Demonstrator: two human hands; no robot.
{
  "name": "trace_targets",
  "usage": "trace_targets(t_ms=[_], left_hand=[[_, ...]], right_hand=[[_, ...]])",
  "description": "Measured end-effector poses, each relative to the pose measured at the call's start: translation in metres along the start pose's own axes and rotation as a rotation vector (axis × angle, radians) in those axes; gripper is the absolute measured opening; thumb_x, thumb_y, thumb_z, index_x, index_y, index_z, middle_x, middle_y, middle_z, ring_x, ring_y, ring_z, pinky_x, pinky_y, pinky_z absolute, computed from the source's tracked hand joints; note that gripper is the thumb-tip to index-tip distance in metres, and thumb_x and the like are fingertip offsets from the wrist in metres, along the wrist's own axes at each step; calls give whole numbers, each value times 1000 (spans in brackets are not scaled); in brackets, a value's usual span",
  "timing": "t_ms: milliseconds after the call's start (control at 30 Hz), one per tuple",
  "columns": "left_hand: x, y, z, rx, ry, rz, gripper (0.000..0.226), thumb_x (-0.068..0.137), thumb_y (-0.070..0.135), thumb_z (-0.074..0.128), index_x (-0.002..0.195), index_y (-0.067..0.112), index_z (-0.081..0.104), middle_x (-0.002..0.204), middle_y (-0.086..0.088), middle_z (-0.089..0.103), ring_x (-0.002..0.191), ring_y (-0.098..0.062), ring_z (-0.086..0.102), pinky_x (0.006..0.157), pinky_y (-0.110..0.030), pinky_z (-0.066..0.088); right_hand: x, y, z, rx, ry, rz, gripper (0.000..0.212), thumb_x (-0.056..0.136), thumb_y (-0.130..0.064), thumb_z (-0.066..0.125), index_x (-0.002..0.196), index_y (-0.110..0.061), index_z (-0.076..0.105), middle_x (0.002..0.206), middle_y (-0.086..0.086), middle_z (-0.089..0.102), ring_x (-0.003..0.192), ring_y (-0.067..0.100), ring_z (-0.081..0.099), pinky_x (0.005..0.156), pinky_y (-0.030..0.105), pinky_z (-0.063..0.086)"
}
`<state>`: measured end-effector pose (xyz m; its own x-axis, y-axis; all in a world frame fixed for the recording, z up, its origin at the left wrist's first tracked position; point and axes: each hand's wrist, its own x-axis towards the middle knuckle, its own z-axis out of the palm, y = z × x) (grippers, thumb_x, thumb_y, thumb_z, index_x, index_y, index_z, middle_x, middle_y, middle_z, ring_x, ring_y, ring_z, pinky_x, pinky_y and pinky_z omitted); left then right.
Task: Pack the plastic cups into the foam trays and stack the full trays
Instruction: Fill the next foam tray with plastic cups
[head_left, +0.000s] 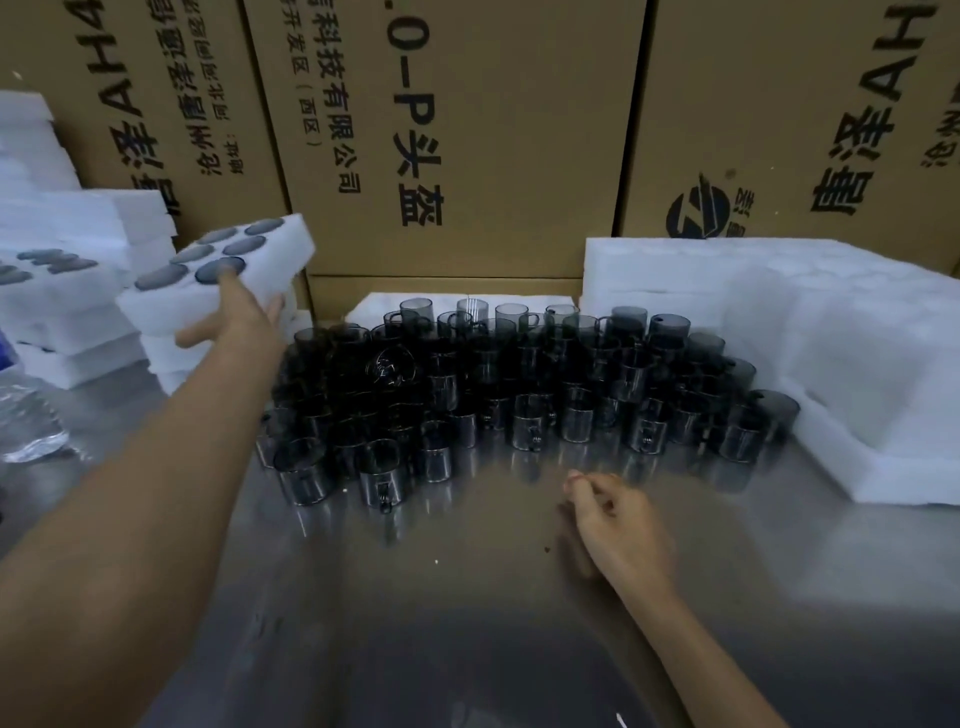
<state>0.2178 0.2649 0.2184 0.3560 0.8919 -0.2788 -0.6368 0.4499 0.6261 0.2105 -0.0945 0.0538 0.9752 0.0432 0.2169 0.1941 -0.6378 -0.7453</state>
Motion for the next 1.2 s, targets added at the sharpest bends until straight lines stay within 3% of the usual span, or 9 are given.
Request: trace_targets(t_ms=[67,200,300,400,500,700,833,1033,1200], left_hand=[[22,-4,-1,192,-24,40,97,89,48,66,155,25,-1,161,-2,10,122,-17,55,92,-31,50],[53,-9,-19,406,-52,29,109,81,57,70,155,36,-8,158,-1,21,126,-22,50,92,-34,49],[73,-13,-43,520,-11,98,86,84,63,54,155,42,9,161,-4,13,135,-29,36,100,-43,47],[89,-21,-68,527,68,133,62,92,42,41,151,38,23,153,-5,25,123,-30,43,100,-48,44],[101,-23,-73,607,-152,80,58,93,24,41,149,32,25,138,-5,36,102,-23,46,94,-40,43],[121,-17,-63,920,-324,26,76,92,4,43,155,28,9,158,-16,21,143,-31,28,112,-44,28],[132,-22,-57,991,-374,38,72,97,-1,35,152,38,10,154,-16,29,146,-29,23,114,-52,24],[163,-26,-40,1110,-432,-24,89,95,-6,44,154,43,-2,164,-10,12,151,-26,13,111,-52,25],[161,-42,-19,1086,-316,12,87,94,-8,44,153,42,3,159,-9,21,143,-29,28,99,-45,38]], right_hand=[[3,0,1,-4,-1,-1,39,98,-49,46,78,-24,69,78,-18,67,69,-7,56,61,19,33],[4,1,3,24,6,5,38,97,-49,47,77,-25,69,76,-22,68,71,-8,57,61,20,36],[4,0,2,54,5,7,37,97,-47,49,76,-25,69,76,-21,69,72,-9,58,62,21,38],[3,-1,1,98,-16,6,36,98,-44,50,74,-26,70,76,-26,69,75,-8,60,69,26,46],[2,-4,-1,154,-39,31,32,96,-40,52,72,-31,72,79,-38,65,77,-12,60,74,30,48],[4,-8,-3,232,-38,59,32,95,-39,53,70,-35,72,73,-25,70,64,4,66,75,35,54],[6,-7,-1,254,-31,67,35,95,-38,54,67,-26,73,70,-19,71,64,4,66,74,38,57],[8,-3,3,158,-2,54,31,93,-41,54,71,-26,70,67,-28,67,70,-11,61,72,30,51],[11,-3,3,151,10,54,31,92,-40,55,70,-25,70,65,-27,67,69,-10,60,67,28,48]])
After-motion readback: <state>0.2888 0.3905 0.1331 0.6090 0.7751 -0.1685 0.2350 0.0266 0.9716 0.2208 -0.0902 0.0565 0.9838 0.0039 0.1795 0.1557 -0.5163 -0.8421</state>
